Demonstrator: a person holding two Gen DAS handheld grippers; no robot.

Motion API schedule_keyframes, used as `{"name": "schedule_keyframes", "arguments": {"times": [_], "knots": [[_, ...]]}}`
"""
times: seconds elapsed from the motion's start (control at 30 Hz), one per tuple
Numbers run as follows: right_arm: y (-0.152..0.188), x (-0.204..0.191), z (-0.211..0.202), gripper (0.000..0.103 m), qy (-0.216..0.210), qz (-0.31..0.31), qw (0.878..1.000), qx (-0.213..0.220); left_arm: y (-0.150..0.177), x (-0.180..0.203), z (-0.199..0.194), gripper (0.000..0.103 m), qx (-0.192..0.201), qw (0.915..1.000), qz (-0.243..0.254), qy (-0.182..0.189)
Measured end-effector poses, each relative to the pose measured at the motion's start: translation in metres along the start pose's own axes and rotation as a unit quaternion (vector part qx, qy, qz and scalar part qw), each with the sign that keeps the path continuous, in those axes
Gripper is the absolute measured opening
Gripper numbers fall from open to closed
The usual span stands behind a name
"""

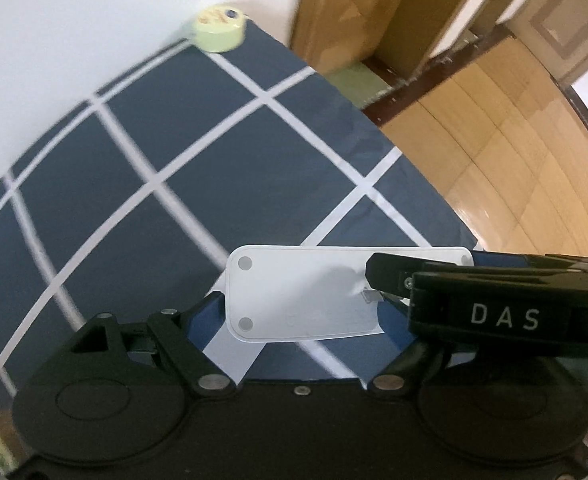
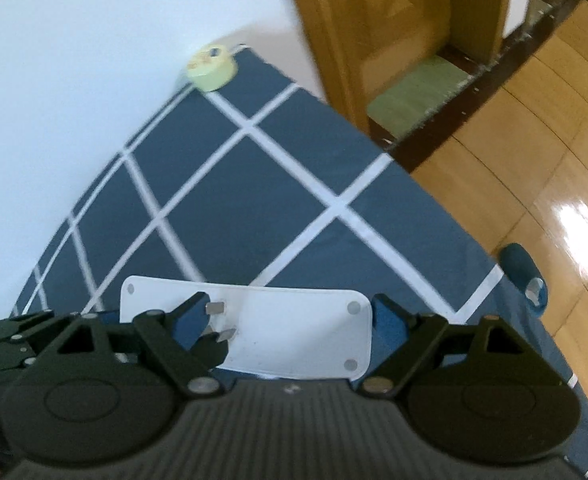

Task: Organize objects
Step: 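Close the left gripper on the white power strip and lift it, then carry the power strip with the left gripper over the cardboard box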

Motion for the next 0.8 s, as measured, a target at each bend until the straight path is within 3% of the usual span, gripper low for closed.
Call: {"name": "schedule_keyframes", "arguments": {"times": [0.4,0.8], "knots": [[0.073,-0.069,-0.025,0.086,-0.025,-0.084,0.996,0.0,0.094,-0.038,-0.051,0.082,0.032,0.9963,-0.076,-0.023],[0.151,-0.153,-0.017,0.086,-0.03,-0.168,0.985,-0.018,0.198,-0.103,-0.081,0.082,0.054,0.9851,-0.161,-0.028]]}}
Point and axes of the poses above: each gripper's, at about its wrist camera, not at the fingertips, and z roughly the way its jaws point, x to its right, y to its underside, the point moved 5 cm from there along z, roughly the way its jaws point, and after that the axes turned 14 degrees about -x, right-handed, at the moved point
